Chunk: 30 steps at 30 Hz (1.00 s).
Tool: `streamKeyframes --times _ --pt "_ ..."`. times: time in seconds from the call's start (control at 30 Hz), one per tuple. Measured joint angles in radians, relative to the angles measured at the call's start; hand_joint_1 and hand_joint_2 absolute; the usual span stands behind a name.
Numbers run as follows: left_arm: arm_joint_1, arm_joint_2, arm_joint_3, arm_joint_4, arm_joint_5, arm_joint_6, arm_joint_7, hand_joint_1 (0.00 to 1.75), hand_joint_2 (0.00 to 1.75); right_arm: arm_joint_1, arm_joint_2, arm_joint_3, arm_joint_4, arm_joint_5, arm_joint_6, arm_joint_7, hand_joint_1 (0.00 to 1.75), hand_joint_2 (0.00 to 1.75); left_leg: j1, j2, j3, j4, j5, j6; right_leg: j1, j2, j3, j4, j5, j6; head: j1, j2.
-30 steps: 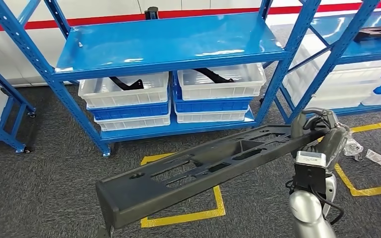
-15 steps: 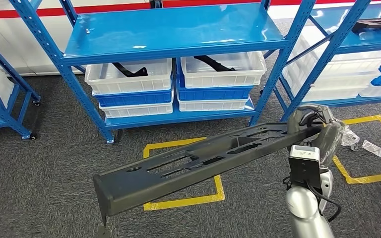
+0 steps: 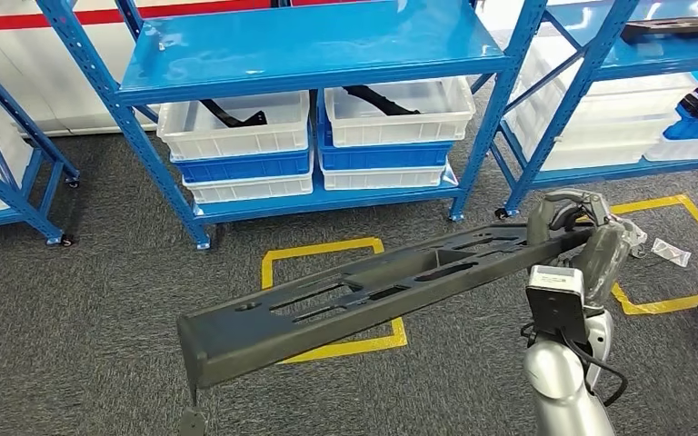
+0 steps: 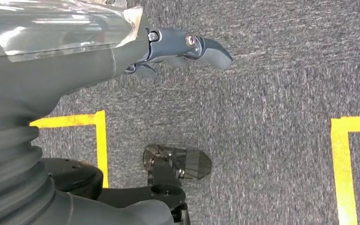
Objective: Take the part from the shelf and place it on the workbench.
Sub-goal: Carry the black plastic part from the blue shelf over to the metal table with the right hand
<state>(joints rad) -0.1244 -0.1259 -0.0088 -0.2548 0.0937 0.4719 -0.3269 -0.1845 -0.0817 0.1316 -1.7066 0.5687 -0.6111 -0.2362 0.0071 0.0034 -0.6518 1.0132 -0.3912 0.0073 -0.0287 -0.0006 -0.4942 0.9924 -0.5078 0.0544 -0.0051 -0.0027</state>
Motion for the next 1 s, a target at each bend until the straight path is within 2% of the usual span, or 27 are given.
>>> streamKeyframes --times 0.03,0.07,0.13,0.17,0.2,0.23,0.27,0.3,0.33,0.37,0.4,0.47,0.5,0.53,0.57,0.6,0.67,0.7,0.73,0.77,0.8,0.83,0.9,0.93,0.97,1.0 --pt "0.001 0.000 0.000 0.000 0.000 0.000 0.000 0.00 1.75 0.000 0.000 0.000 0.002 0.000 0.000 0.000 1.75 1.75 0.002 -0.001 -0.009 0.021 -0.029 -0.005 -0.003 -0.002 -0.010 0.000 0.009 -0.012 -0.002 0.000" --pt "0.001 0.000 0.000 0.000 0.000 -0.001 0.000 0.00 1.75 0.000 0.001 0.000 0.003 0.001 0.000 0.000 1.75 1.75 0.004 -0.001 -0.022 0.062 -0.076 -0.009 -0.005 -0.003 -0.021 0.000 0.020 -0.023 -0.005 0.000" --pt "0.001 0.000 0.000 0.000 -0.001 -0.003 0.000 0.00 1.75 0.000 0.002 0.000 0.006 0.002 0.000 0.000 1.75 1.75 0.005 -0.003 -0.049 0.181 -0.174 -0.013 0.001 -0.005 -0.046 0.003 0.039 -0.037 -0.008 0.000" --pt "0.000 0.000 0.000 0.000 -0.001 -0.004 0.000 0.00 1.75 0.001 0.002 0.000 0.007 0.002 0.001 -0.001 1.75 1.75 0.006 -0.004 -0.056 0.239 -0.200 -0.015 0.004 -0.005 -0.059 0.006 0.049 -0.041 -0.009 0.000" --pt "0.000 0.000 0.000 0.000 -0.001 -0.006 0.000 0.00 1.75 0.001 0.002 0.000 0.007 0.004 0.002 -0.003 1.75 1.75 0.006 -0.004 -0.053 0.273 -0.202 -0.016 0.006 -0.006 -0.073 0.009 0.058 -0.041 -0.009 0.000" --pt "0.000 0.000 0.000 0.000 -0.001 -0.008 0.000 0.00 1.75 0.001 0.002 0.000 0.008 0.005 0.004 -0.005 1.75 1.75 0.007 -0.004 -0.037 0.281 -0.186 -0.017 0.007 -0.006 -0.088 0.013 0.067 -0.041 -0.009 0.000" --pt "0.000 0.000 -0.001 0.000 -0.001 -0.010 0.000 0.00 1.75 0.001 0.001 0.000 0.008 0.007 0.006 -0.007 1.75 1.75 0.008 -0.004 -0.002 0.252 -0.159 -0.017 0.007 -0.006 -0.102 0.017 0.076 -0.038 -0.009 0.000" --pt "-0.001 0.000 -0.001 -0.001 -0.001 -0.012 0.000 0.00 1.75 0.001 0.001 0.000 0.008 0.007 0.008 -0.010 1.75 1.75 0.010 -0.005 0.044 0.196 -0.138 -0.016 0.007 -0.006 -0.115 0.022 0.083 -0.034 -0.009 0.000" --pt "-0.002 0.000 -0.001 -0.002 -0.001 -0.013 0.000 0.00 1.75 0.001 0.000 0.000 0.008 0.008 0.009 -0.011 1.75 1.75 0.011 -0.006 0.092 0.131 -0.129 -0.015 0.009 -0.006 -0.125 0.027 0.089 -0.028 -0.010 0.000" --pt "-0.003 0.000 -0.001 -0.003 -0.001 -0.013 -0.001 0.00 1.75 0.002 -0.001 0.000 0.007 0.008 0.010 -0.012 1.75 1.75 0.010 -0.008 0.132 0.070 -0.131 -0.012 0.010 -0.005 -0.133 0.029 0.097 -0.021 -0.009 0.000" --pt "-0.005 0.000 -0.001 -0.004 -0.001 -0.014 -0.002 0.00 1.75 0.001 -0.002 0.000 0.007 0.009 0.010 -0.014 1.75 1.75 0.007 -0.011 0.154 0.030 -0.139 -0.009 0.011 -0.006 -0.139 0.030 0.105 -0.014 -0.008 0.000" --pt "-0.005 0.000 -0.001 -0.005 -0.001 -0.015 -0.003 0.00 1.75 0.003 -0.003 0.000 0.007 0.009 0.011 -0.015 1.75 1.75 -0.002 -0.013 0.154 0.002 -0.139 0.007 0.010 -0.007 -0.149 0.027 0.127 0.002 -0.006 0.000" --pt "-0.004 0.000 -0.001 -0.005 -0.001 -0.016 -0.004 0.00 1.75 0.005 -0.004 0.001 0.008 0.009 0.011 -0.015 1.75 1.75 -0.004 -0.011 0.145 0.000 -0.129 0.018 0.007 -0.007 -0.157 0.030 0.125 0.006 -0.007 0.000" --pt "-0.003 0.000 -0.001 -0.005 -0.001 -0.016 -0.004 0.00 1.75 0.008 -0.005 0.001 0.008 0.009 0.011 -0.015 1.75 1.75 -0.005 -0.009 0.135 -0.003 -0.118 0.030 0.006 -0.006 -0.166 0.040 0.111 0.007 -0.007 0.000" --pt "-0.002 0.000 -0.001 -0.005 -0.001 -0.016 -0.005 0.00 1.75 0.011 -0.006 0.002 0.008 0.009 0.011 -0.015 1.75 1.75 -0.005 -0.006 0.124 -0.005 -0.106 0.040 0.005 -0.005 -0.178 0.063 0.082 0.003 -0.005 0.000" --pt "-0.002 0.000 -0.001 -0.005 -0.001 -0.017 -0.005 0.00 1.75 0.012 -0.008 0.003 0.008 0.009 0.011 -0.015 1.75 1.75 -0.004 -0.004 0.109 -0.006 -0.091 0.048 0.004 -0.004 -0.195 0.113 0.033 -0.005 -0.004 0.000" --pt "-0.003 0.000 -0.001 -0.005 -0.001 -0.017 -0.005 0.00 1.75 0.013 -0.011 0.004 0.008 0.009 0.011 -0.015 1.75 1.75 -0.005 -0.003 0.076 -0.005 -0.065 0.054 0.005 -0.003 -0.220 0.235 -0.049 -0.012 -0.002 0.000" --pt "-0.002 0.000 -0.002 -0.005 -0.001 -0.017 -0.005 0.00 1.75 0.014 -0.012 0.004 0.008 0.009 0.011 -0.015 1.75 1.75 -0.006 -0.002 0.058 -0.004 -0.051 0.053 0.006 -0.003 -0.223 0.291 -0.068 -0.007 -0.002 0.000" --pt "-0.002 -0.001 -0.002 -0.005 -0.001 -0.017 -0.005 0.00 1.75 0.015 -0.012 0.004 0.008 0.009 0.011 -0.015 1.75 1.75 -0.005 0.000 0.038 -0.004 -0.036 0.052 0.006 -0.003 -0.206 0.309 -0.056 0.004 -0.002 0.000" --pt "-0.002 -0.001 -0.002 -0.005 -0.001 -0.017 -0.005 0.00 1.75 0.016 -0.012 0.005 0.008 0.009 0.011 -0.015 1.75 1.75 -0.005 0.001 0.018 -0.003 -0.021 0.049 0.006 -0.003 -0.179 0.304 -0.034 0.016 -0.002 0.000" --pt "-0.002 -0.001 -0.002 -0.005 -0.001 -0.017 -0.005 0.00 1.75 0.017 -0.012 0.005 0.008 0.009 0.011 -0.015 1.75 1.75 -0.004 0.001 0.000 -0.003 -0.007 0.046 0.006 -0.003 -0.136 0.268 -0.011 0.026 -0.002 0.000" --pt "-0.002 -0.002 -0.002 -0.005 -0.001 -0.017 -0.005 0.00 1.75 0.017 -0.012 0.006 0.008 0.009 0.011 -0.015 1.75 1.75 -0.004 0.002 -0.015 -0.002 0.007 0.042 0.006 -0.003 -0.083 0.210 0.002 0.030 -0.002 0.000" --pt "-0.003 -0.002 -0.002 -0.006 -0.002 -0.018 -0.005 0.00 1.75 0.016 -0.012 0.007 0.008 0.010 0.010 -0.015 1.75 1.75 -0.007 0.001 -0.030 -0.002 0.030 0.031 0.012 -0.001 0.026 0.055 -0.034 0.015 -0.003 0.000" --pt "-0.003 -0.002 -0.002 -0.007 -0.002 -0.018 -0.006 0.00 1.75 0.016 -0.012 0.007 0.008 0.010 0.010 -0.015 1.75 1.75 -0.008 0.001 -0.032 -0.003 0.041 0.026 0.016 0.000 0.057 0.004 -0.054 0.006 -0.004 0.000" --pt "-0.002 -0.002 -0.003 -0.007 -0.002 -0.018 -0.005 0.00 1.75 0.016 -0.012 0.008 0.008 0.010 0.010 -0.015 1.75 1.75 -0.009 0.001 -0.034 -0.006 0.054 0.020 0.020 0.000 0.071 -0.027 -0.065 -0.005 -0.005 0.000" --pt "-0.001 -0.001 -0.003 -0.007 -0.003 -0.018 -0.004 0.00 1.75 0.017 -0.012 0.008 0.008 0.010 0.010 -0.015 1.75 1.75 -0.007 0.000 -0.036 -0.009 0.063 0.015 0.016 0.000 0.061 -0.023 -0.058 -0.013 -0.007 0.000"
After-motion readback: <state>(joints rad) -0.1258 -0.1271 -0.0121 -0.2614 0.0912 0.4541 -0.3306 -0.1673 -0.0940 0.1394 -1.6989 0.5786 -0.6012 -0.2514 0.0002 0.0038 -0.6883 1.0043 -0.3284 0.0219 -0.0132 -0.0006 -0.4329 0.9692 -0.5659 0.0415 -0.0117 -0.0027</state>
